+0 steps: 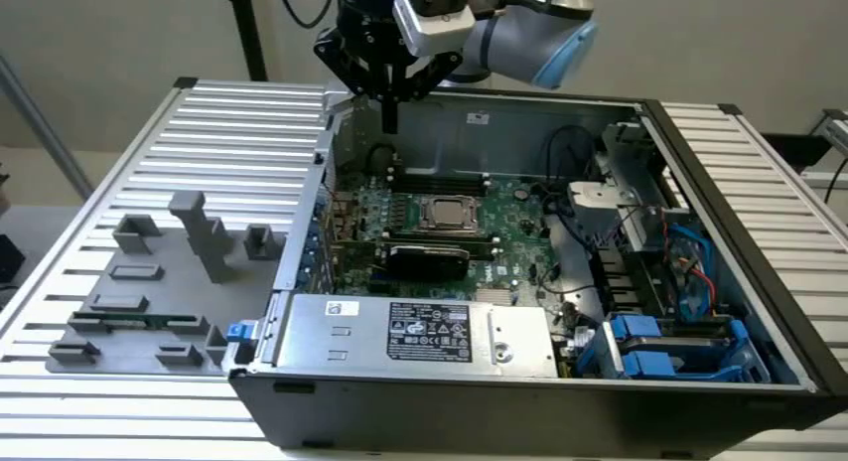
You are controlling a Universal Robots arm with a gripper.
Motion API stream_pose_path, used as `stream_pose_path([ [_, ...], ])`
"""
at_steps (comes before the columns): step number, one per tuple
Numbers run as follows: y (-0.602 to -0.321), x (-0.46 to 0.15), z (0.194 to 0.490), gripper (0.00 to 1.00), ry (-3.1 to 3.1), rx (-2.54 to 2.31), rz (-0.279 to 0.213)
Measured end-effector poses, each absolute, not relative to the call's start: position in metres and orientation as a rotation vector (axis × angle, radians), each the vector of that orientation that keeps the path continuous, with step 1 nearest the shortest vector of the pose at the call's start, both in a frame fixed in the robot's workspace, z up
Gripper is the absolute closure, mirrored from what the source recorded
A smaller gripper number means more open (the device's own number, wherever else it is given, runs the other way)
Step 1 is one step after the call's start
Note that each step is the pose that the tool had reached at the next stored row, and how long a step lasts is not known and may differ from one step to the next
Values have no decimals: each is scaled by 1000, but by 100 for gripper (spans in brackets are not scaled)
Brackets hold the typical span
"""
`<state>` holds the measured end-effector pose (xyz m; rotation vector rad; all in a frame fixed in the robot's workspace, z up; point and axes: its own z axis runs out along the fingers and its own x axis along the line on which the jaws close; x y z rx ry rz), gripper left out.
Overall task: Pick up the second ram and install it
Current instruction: 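Reach for the second ram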
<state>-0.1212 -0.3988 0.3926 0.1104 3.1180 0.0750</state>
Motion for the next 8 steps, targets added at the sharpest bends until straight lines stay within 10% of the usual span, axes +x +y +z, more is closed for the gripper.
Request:
stream_pose_path([
  [8,-400,-123,393,89,3118,111,75],
])
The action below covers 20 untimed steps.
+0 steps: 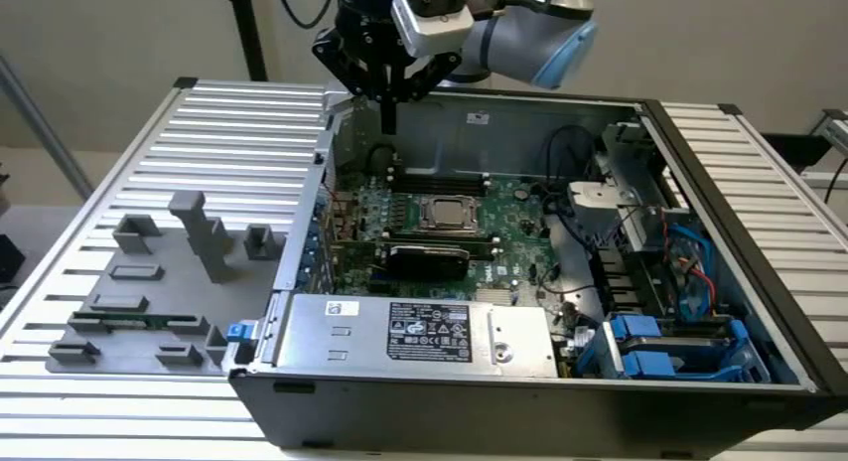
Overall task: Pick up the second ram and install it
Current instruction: 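Reach for the second ram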
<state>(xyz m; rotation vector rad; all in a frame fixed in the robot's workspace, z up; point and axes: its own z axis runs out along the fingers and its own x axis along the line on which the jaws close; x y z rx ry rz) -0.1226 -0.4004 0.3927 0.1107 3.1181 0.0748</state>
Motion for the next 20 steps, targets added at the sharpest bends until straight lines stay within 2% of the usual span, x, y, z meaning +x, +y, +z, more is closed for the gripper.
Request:
stream_pose_path([
  [20,-433,-206,392,89,3118,110,75],
])
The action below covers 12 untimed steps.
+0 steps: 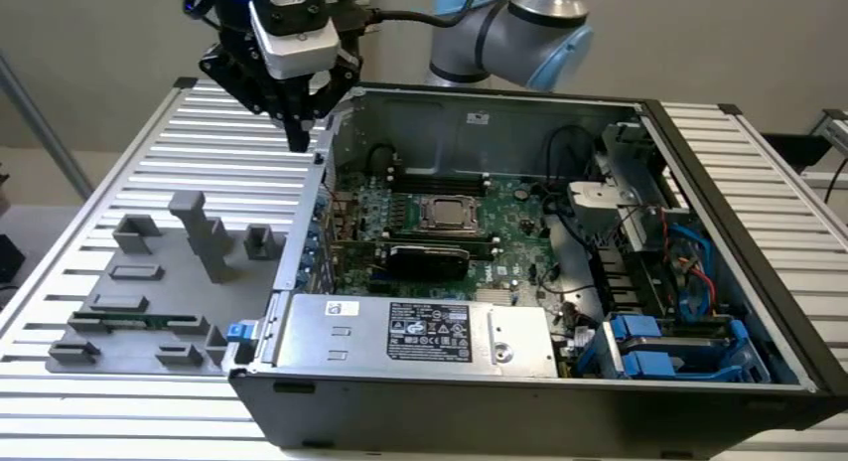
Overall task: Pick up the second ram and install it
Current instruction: 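Reach for the second ram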
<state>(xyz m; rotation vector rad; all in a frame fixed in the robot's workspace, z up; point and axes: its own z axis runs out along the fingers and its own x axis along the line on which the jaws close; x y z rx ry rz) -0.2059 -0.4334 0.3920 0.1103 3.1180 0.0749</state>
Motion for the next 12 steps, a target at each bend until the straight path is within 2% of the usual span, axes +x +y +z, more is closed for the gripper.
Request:
stream_pose_path([
  [12,-444,-261,389,89,3118,110,71],
])
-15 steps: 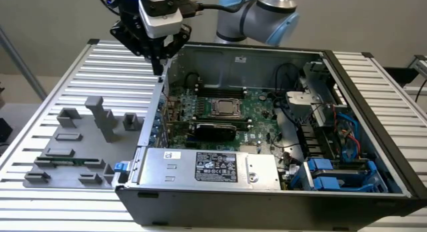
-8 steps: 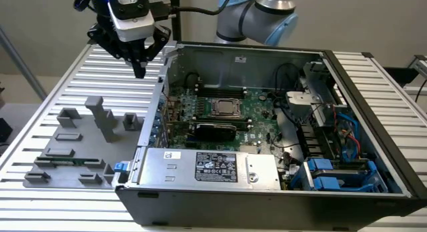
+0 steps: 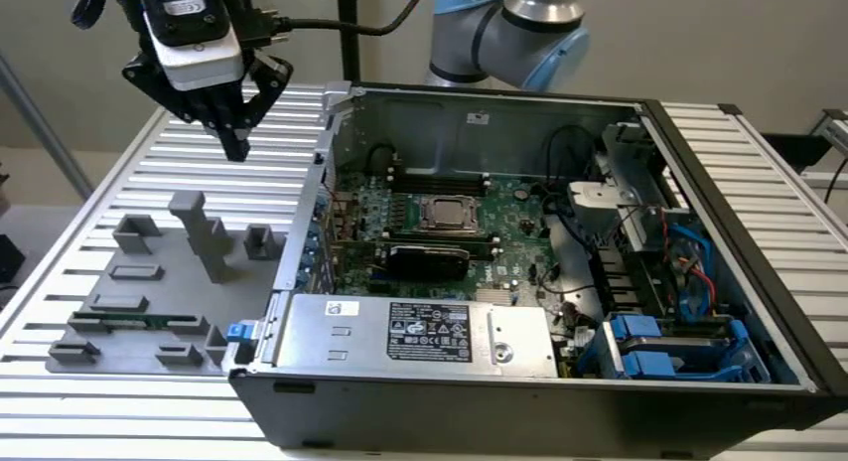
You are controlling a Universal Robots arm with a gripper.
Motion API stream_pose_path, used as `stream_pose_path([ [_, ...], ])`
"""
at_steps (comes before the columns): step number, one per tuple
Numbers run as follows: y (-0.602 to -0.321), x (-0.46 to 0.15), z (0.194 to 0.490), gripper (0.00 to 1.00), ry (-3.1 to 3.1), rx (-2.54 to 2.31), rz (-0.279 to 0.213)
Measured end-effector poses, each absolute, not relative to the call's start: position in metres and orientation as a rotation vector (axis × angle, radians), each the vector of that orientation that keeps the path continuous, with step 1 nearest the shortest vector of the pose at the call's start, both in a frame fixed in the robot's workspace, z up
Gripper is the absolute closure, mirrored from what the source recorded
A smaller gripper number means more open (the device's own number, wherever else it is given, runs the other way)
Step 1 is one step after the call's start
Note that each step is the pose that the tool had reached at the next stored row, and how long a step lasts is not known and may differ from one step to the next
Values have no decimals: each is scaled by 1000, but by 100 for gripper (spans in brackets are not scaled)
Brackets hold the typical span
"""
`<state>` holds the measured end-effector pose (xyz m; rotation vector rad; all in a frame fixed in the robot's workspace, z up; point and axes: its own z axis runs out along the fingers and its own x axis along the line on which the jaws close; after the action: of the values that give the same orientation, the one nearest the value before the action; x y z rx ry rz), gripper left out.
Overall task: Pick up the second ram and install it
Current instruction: 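Reach for the second ram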
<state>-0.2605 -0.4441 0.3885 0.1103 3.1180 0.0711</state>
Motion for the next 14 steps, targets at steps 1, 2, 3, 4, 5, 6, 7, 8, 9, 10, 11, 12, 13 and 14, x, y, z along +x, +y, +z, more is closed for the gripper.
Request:
stream_pose_path([
  [1,-445,-265,388,89,3118,110,70],
  [2,-445,-270,387,89,3118,110,70],
  [3,-445,-274,386,89,3118,110,69],
  [4,-446,-279,386,89,3118,110,68],
  [5,-446,-283,385,89,3118,110,67],
  [6,-446,-288,384,89,3118,110,66],
  [7,-447,-293,383,89,3118,110,65],
  [8,-447,-297,382,89,3118,110,64],
  [9,-447,-302,381,89,3118,110,63],
  [10,-448,-306,380,89,3118,110,62],
  [11,-448,-311,379,89,3118,110,62],
  [12,-448,-315,379,89,3118,110,61],
  [13,-449,-320,378,89,3118,110,60],
  [14,-449,-324,377,89,3118,110,60],
])
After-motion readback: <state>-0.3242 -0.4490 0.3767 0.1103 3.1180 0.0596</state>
